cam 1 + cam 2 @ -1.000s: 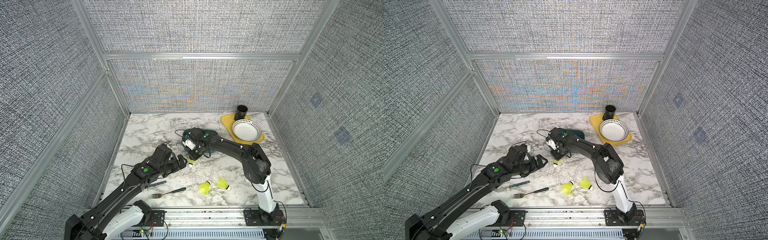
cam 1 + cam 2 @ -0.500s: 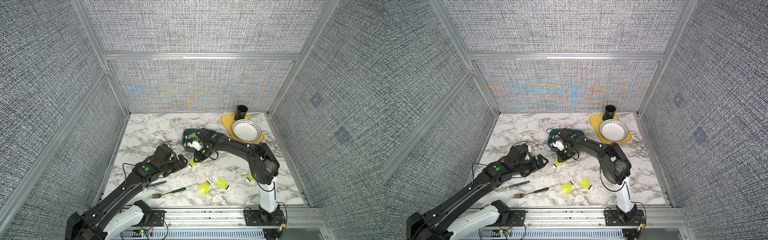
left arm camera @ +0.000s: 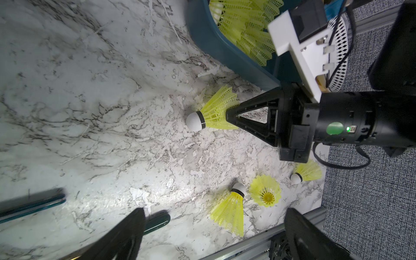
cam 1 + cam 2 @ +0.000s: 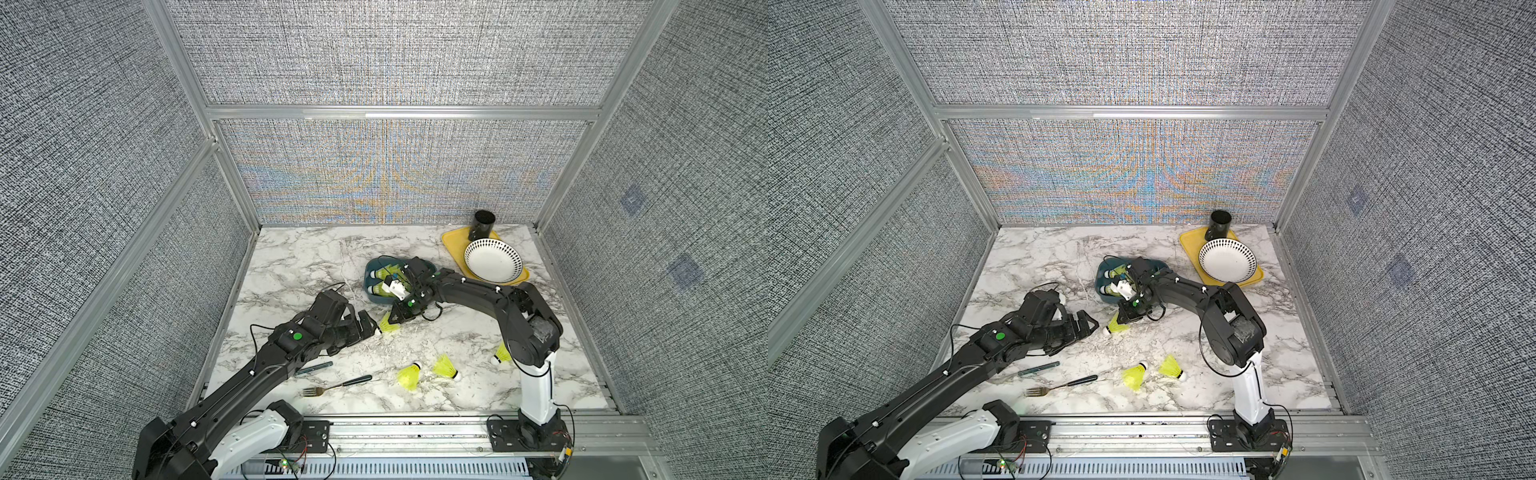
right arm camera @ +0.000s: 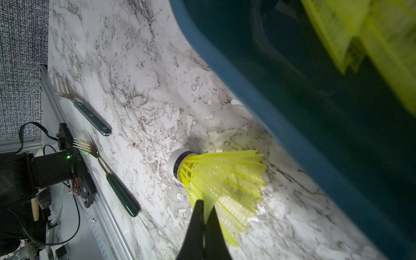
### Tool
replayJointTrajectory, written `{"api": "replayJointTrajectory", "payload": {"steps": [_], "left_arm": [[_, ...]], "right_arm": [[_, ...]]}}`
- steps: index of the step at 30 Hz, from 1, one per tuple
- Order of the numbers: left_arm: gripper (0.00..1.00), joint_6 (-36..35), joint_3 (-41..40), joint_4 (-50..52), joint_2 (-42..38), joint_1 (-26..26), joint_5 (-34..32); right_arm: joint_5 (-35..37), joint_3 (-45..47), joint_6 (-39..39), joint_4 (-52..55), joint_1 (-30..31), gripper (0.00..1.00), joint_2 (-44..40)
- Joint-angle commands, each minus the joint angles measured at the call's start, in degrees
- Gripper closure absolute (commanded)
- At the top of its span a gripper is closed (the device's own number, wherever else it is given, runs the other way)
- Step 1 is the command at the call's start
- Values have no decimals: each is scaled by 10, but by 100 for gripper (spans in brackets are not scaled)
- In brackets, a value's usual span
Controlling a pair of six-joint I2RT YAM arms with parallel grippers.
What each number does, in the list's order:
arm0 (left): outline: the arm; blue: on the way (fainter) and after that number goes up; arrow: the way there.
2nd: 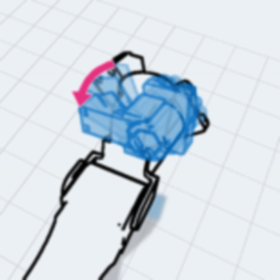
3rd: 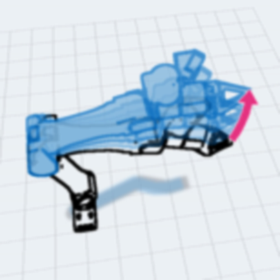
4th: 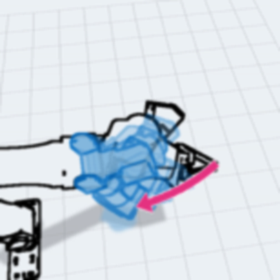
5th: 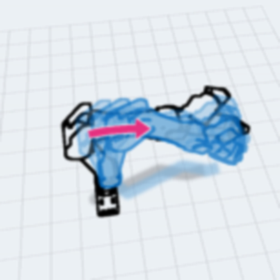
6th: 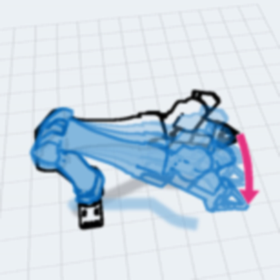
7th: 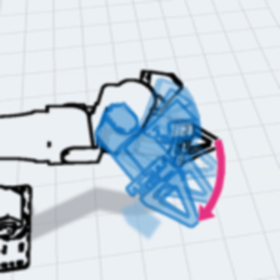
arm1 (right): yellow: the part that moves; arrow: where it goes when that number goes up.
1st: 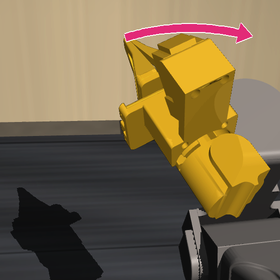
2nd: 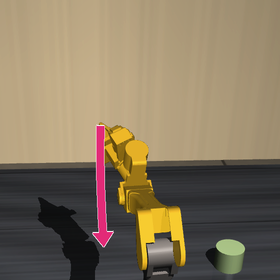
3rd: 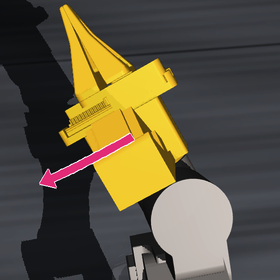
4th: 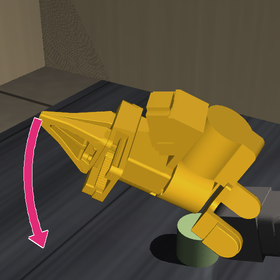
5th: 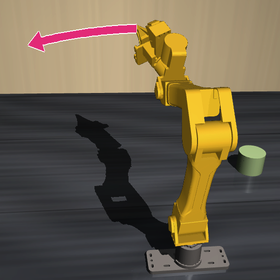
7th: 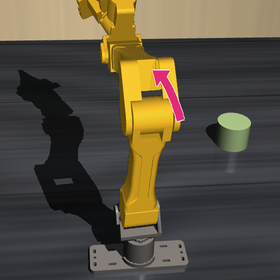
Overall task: Put the shuttlecocks into the storage box
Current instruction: Pick up the shuttlecock at the center of the board, then place the shuttlecock in the storage box.
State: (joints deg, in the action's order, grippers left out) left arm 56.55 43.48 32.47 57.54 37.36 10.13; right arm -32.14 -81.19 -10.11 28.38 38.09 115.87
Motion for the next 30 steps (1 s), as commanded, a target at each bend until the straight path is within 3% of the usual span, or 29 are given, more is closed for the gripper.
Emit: {"api": "replayJointTrajectory", "payload": {"steps": [1,7,18,30], "left_arm": [[1,0,0,-22,4,0,4],[1,0,11,-28,16,0,7],[1,-9,60,-52,62,0,19],[1,-18,104,-87,124,1,31]], "right_arm": [[-22,6,-17,-22,0,100,-14],[-39,24,-41,-27,-1,100,-66],[1,70,-79,-12,-38,100,-192],[108,16,-110,16,-106,100,-204]]}}
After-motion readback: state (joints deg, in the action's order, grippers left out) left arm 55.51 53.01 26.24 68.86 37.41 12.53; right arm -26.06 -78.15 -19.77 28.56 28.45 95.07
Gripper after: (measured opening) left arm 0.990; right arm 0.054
